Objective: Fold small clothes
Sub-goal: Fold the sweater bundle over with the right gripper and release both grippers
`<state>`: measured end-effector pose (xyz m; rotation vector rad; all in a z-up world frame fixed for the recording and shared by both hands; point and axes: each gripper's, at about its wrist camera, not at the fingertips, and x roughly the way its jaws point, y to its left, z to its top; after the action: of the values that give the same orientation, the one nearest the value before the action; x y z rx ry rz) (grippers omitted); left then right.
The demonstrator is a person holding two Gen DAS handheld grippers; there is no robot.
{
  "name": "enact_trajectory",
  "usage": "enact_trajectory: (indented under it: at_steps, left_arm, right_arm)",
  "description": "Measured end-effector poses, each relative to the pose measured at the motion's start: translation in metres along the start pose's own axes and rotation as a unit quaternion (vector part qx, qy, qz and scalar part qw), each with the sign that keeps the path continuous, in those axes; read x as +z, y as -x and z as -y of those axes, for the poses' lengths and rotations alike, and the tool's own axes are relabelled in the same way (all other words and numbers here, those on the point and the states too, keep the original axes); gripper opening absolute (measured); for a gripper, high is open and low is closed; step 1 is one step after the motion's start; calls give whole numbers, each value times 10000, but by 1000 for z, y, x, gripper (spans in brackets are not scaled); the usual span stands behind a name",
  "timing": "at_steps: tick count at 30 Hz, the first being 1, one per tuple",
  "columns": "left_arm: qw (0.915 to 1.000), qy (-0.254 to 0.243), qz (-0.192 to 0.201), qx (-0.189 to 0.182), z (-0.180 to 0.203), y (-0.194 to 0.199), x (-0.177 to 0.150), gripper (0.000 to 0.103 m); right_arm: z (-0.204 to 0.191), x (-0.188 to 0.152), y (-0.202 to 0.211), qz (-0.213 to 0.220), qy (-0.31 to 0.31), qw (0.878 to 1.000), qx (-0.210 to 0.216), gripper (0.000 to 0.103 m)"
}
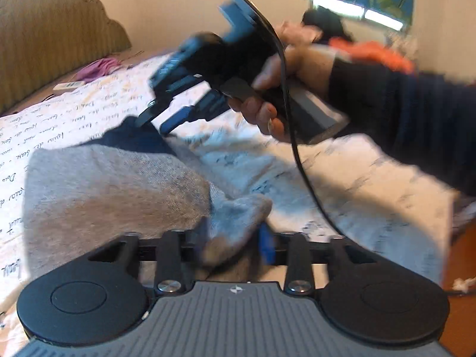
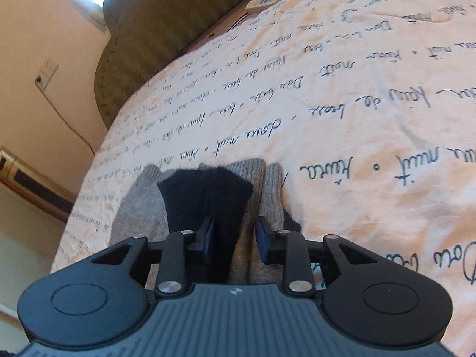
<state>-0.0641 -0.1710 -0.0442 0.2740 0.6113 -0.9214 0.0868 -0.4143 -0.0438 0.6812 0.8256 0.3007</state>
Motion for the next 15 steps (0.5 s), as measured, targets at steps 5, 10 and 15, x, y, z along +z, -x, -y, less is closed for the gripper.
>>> enact_trajectory:
  at_steps: [5,10,15]
  left_arm:
    - [9980,334,345,406,-42,37,0,73]
    - [9913,947,247,880,-83,22,11,71]
    - [9909,1020,-141,869,-89,9,6,67]
  right_arm:
    - [-11,4,11,175,149,9995,206,52]
    - [-18,7,-25,-174,199,9996,-113,52]
    - [-33,-3,-37,-222,683,9965,-436,12]
